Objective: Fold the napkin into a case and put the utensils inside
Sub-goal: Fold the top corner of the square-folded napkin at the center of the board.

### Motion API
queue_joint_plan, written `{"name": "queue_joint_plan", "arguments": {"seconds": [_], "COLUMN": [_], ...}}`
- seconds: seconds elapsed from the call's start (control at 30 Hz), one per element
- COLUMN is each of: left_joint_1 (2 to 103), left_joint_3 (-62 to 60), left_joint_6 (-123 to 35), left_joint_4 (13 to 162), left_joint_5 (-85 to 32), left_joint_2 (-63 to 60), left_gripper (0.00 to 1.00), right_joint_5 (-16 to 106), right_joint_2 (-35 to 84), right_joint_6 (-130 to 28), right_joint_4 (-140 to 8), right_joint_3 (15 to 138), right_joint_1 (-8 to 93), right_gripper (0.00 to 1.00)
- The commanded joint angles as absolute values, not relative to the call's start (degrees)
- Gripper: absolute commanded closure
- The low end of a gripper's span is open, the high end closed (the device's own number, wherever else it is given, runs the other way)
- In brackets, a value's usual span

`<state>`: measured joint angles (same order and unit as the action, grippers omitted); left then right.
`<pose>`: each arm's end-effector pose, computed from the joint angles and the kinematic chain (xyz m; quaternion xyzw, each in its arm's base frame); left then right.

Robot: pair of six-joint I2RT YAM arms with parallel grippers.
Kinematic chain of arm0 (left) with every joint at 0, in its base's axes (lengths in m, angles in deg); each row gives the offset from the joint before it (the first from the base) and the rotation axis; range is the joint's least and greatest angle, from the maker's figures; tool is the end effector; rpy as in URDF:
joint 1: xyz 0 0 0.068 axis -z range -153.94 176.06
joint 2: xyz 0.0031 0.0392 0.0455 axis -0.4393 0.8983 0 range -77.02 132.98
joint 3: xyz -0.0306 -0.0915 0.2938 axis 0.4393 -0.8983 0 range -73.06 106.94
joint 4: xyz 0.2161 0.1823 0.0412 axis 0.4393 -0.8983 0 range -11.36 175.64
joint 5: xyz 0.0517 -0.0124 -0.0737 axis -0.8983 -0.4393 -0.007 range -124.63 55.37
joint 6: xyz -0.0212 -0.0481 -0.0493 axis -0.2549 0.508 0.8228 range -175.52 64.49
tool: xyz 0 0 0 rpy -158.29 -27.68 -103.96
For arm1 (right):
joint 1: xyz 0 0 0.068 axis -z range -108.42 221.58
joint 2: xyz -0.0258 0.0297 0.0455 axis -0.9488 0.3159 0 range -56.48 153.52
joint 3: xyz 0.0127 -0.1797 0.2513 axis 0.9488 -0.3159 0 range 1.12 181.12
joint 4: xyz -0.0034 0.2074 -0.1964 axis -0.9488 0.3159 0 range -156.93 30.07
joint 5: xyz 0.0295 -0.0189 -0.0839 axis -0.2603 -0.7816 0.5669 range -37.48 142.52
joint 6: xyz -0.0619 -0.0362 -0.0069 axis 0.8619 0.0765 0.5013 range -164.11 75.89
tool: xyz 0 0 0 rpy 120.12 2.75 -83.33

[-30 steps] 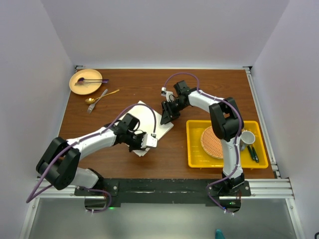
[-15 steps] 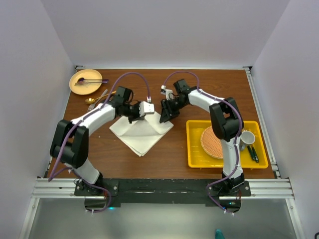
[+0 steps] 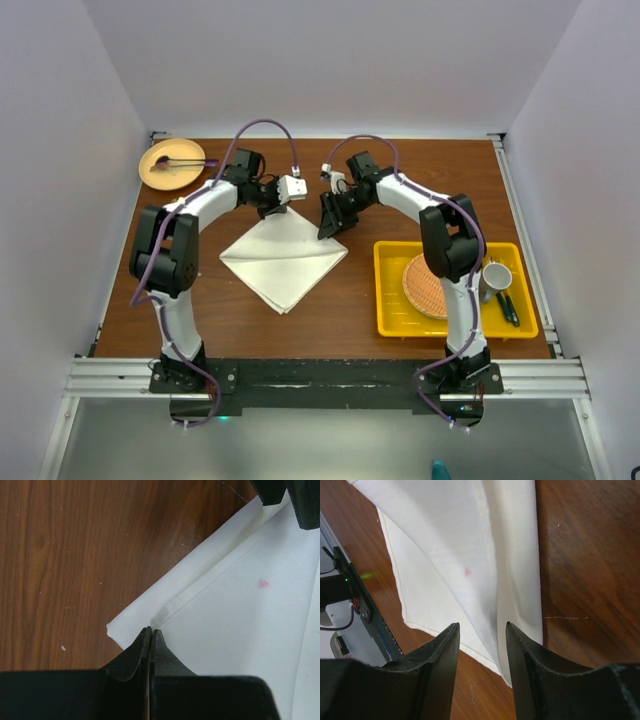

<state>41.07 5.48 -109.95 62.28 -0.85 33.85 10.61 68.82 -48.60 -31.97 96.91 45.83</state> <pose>0.4337 -0.1505 0.1991 0.5912 0.7027 -0.1661 0.3593 0.4424 0.2574 0.1716 -0.2457 0.8806 0.3906 0.1082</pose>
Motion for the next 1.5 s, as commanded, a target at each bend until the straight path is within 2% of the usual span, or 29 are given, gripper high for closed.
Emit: {"name": "queue_joint_plan", "arguments": {"seconds": [0.0, 0.4, 0.63, 0.77, 1.0, 1.13, 1.2, 1.23, 1.33, 1.43, 1.47], "left_joint_1": [40.30, 39.33, 39.33, 39.33, 39.33, 39.33, 39.33, 39.33, 39.33, 39.33, 39.33], "left_joint_3": [8.85, 10.17, 9.90, 9.90, 9.90, 9.47, 9.20, 8.94, 8.59, 8.41, 8.32], "left_joint_6": [-112.47, -111.33, -111.15, -111.15, -111.59, -112.20, -112.90, -112.91, -113.17, -113.26, -113.35], "left_joint_4": [63.93, 64.98, 65.77, 65.86, 66.13, 66.04, 65.95, 65.95, 66.30, 66.65, 66.91], "left_joint_5": [-0.09, -0.53, -0.36, 0.08, 0.08, 0.00, -0.27, -0.27, -0.27, -0.18, -0.18], "left_joint_2": [35.12, 37.15, 37.58, 37.94, 38.64, 38.82, 38.90, 38.82, 38.64, 38.82, 38.73], "left_gripper": [1.00, 1.00, 1.00, 1.00, 1.00, 1.00, 1.00, 1.00, 1.00, 1.00, 1.00], "right_joint_5": [11.65, 13.58, 14.11, 13.94, 13.67, 14.37, 14.81, 14.99, 15.52, 15.69, 15.00], "right_joint_2": [70.00, 71.49, 72.19, 71.76, 71.14, 70.96, 70.53, 70.18, 68.51, 65.79, 65.17], "right_joint_6": [-48.50, -48.06, -47.98, -47.19, -47.01, -46.40, -46.04, -45.69, -45.16, -44.55, -44.72], "right_joint_4": [-30.55, -29.67, -29.40, -29.05, -28.96, -28.53, -27.65, -27.47, -26.33, -26.85, -28.16], "right_joint_3": [99.64, 101.32, 101.67, 100.97, 99.30, 99.47, 99.82, 100.08, 100.26, 99.74, 99.30], "right_joint_1": [46.18, 46.27, 46.27, 46.27, 46.27, 46.27, 46.27, 46.36, 46.80, 46.80, 46.89], "right_gripper": [0.55, 0.57, 0.64, 0.71, 0.75, 0.69, 0.62, 0.52, 0.41, 0.40, 0.43]}}
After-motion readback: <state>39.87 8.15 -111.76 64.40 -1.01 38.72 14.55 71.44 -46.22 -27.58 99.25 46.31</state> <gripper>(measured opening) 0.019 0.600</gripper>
